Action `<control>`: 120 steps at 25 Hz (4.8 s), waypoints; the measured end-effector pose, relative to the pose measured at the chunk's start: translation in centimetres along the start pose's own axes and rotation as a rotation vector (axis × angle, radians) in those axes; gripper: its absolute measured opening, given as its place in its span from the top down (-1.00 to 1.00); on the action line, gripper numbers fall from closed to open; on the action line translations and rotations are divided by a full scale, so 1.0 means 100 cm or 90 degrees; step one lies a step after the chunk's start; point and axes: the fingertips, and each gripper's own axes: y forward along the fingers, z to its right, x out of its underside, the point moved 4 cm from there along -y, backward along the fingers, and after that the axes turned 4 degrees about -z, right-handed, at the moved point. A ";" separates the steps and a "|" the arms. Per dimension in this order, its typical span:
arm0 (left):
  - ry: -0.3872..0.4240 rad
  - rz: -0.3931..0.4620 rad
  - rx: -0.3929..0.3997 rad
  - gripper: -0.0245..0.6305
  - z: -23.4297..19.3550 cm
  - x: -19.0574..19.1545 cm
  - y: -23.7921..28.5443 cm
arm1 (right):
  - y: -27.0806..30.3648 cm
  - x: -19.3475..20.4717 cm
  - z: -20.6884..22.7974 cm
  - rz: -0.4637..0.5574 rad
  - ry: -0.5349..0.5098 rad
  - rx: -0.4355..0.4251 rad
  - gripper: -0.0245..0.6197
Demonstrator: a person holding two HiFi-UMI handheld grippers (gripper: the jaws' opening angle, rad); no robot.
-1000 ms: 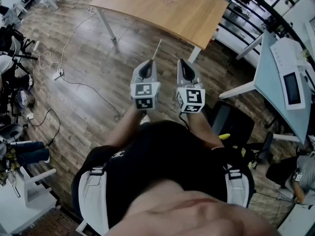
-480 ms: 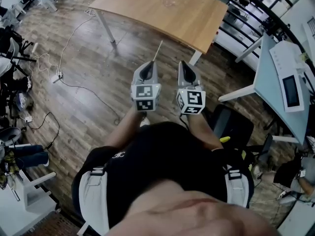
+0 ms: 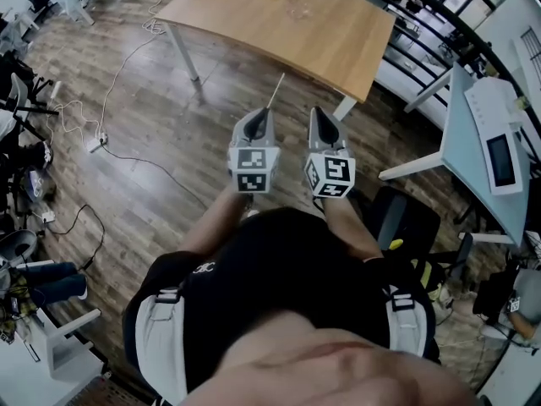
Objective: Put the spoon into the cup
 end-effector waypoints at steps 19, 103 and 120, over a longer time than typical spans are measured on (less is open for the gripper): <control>0.009 -0.001 0.032 0.87 -0.058 -0.004 0.049 | 0.071 -0.002 -0.020 0.014 0.016 0.006 0.92; 0.064 -0.322 0.156 0.87 -0.188 -0.061 0.684 | 0.509 -0.013 0.297 -0.062 0.047 0.213 0.92; 0.075 -0.429 0.123 0.86 -0.201 -0.045 0.733 | 0.506 -0.012 0.317 -0.079 0.042 0.255 0.92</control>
